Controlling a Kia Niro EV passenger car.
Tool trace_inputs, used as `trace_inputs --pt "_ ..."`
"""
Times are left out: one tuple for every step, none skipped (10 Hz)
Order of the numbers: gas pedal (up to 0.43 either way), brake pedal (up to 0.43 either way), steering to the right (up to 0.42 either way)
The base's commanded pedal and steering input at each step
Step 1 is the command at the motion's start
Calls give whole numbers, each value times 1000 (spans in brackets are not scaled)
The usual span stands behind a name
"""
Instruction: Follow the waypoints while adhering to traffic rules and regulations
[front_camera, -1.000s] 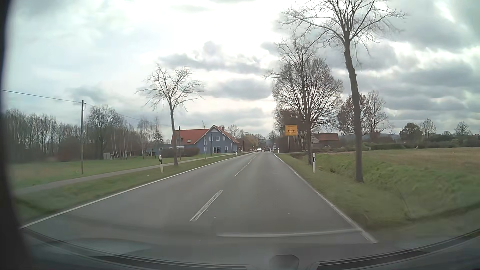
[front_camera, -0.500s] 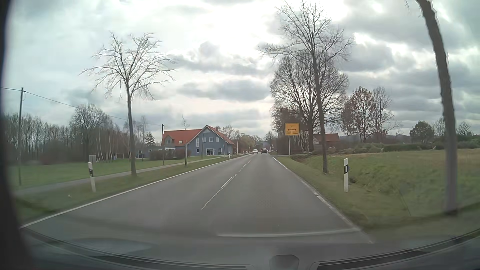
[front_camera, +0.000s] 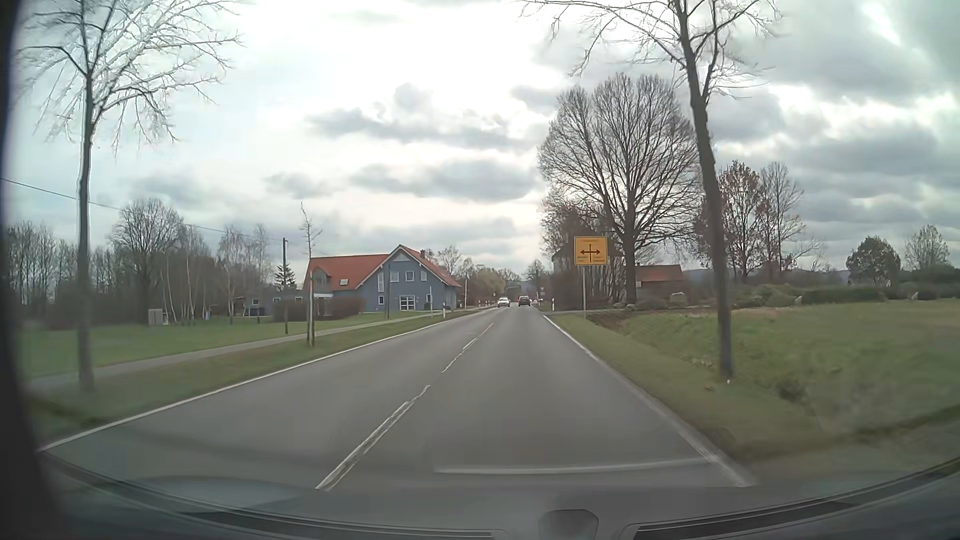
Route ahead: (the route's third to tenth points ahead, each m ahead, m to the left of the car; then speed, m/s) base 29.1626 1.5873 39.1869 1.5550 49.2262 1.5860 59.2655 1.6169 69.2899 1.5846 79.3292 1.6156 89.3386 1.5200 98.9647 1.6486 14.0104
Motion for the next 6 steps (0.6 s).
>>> trace_inputs --pt "177 0 2" --pt "189 0 1" --pt "189 0 1" --pt "177 0 1" --pt "157 0 1" --pt "138 0 2"
